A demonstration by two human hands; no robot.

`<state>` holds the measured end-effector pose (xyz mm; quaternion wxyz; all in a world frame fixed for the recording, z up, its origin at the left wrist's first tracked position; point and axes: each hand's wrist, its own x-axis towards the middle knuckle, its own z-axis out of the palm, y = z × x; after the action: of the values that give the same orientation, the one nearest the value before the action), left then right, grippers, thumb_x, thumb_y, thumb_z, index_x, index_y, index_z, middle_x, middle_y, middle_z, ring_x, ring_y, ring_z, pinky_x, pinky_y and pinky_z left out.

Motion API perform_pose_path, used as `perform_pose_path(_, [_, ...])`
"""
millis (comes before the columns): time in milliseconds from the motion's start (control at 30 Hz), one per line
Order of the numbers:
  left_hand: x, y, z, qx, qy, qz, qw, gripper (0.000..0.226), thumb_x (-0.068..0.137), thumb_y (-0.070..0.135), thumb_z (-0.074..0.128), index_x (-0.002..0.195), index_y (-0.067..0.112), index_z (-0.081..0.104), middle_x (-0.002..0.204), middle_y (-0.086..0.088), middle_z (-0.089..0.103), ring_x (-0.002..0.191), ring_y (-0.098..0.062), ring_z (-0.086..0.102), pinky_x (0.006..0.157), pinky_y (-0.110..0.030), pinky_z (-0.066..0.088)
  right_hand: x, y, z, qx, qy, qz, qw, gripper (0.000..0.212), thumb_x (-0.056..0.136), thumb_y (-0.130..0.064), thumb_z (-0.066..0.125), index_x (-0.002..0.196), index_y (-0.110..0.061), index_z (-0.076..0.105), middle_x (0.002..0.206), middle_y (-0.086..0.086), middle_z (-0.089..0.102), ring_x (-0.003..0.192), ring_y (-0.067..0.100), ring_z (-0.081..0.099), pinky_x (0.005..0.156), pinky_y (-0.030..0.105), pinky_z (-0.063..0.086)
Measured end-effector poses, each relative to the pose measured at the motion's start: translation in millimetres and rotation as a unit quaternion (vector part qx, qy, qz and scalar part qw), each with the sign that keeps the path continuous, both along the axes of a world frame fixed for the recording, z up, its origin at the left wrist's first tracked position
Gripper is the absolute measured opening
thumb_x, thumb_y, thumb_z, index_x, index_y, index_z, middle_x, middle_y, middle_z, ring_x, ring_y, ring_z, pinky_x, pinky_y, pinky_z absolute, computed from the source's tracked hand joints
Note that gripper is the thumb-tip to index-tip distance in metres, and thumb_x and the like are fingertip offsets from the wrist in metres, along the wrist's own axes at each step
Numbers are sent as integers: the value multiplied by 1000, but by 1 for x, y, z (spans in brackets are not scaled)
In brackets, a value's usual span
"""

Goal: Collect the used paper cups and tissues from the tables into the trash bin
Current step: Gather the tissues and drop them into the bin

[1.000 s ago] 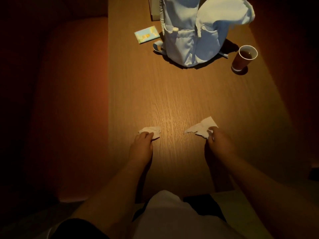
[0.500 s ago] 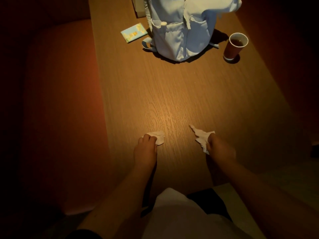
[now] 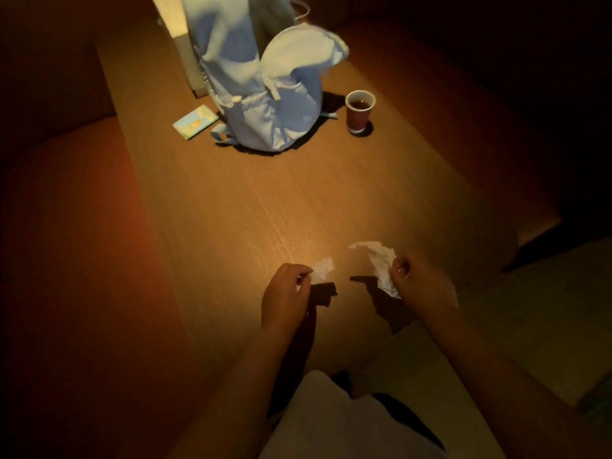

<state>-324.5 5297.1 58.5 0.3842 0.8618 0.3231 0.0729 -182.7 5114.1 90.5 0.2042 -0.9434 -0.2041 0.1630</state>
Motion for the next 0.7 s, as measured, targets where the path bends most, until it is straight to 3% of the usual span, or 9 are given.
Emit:
perform_pose_path(167, [38, -58, 53, 76, -132, -153, 976, 12, 90, 15, 60, 100, 19, 65, 96, 10, 56, 83, 0, 53, 70, -9, 42, -13, -83, 60, 38, -47, -78, 995, 12, 91, -28, 56, 100, -20, 59, 96, -6, 53, 84, 8, 54, 70, 23, 44])
perform_pose_path(267, [61, -113, 88, 132, -182, -261, 939, 12, 89, 20, 57, 98, 17, 65, 96, 5, 58, 83, -5, 53, 69, -17, 44, -37, -151, 94, 51, -88, -154, 983, 7, 91, -30, 56, 94, -24, 57, 91, -11, 50, 76, 1, 50, 62, 18, 39])
perform_pose_path(333, [70, -160, 115, 153, -201, -324, 912, 18, 90, 27, 52, 99, 18, 64, 97, 5, 58, 85, -5, 52, 68, -15, 42, -60, -203, 114, 27, -118, -195, 973, 5, 91, -32, 55, 93, -27, 55, 89, -14, 47, 72, -2, 46, 57, 13, 33])
perform_pose_path(467, [65, -264, 163, 180, -261, -418, 851, 14, 90, 17, 59, 102, 14, 65, 101, 3, 60, 83, -3, 51, 64, -9, 40, -124, -312, 150, -8, -136, -308, 942, 9, 87, -36, 58, 93, -33, 52, 91, -16, 48, 75, -1, 48, 56, 10, 31])
perform_pose_path(600, [39, -368, 189, 145, -342, -503, 780, 20, 90, 22, 49, 102, 12, 63, 101, 0, 59, 88, -7, 53, 72, -15, 43, -206, -413, 186, -29, -143, -416, 898, 10, 87, -34, 59, 95, -32, 53, 88, -17, 44, 71, -2, 43, 55, 10, 28])
perform_pose_path(700, [8, -444, 206, 143, -390, -549, 726, 15, 90, 17, 56, 101, 11, 64, 100, -1, 61, 90, -1, 48, 74, -12, 41, -270, -470, 206, -42, -173, -480, 859, 8, 87, -32, 59, 90, -33, 52, 82, -20, 41, 68, -3, 43, 54, 10, 29])
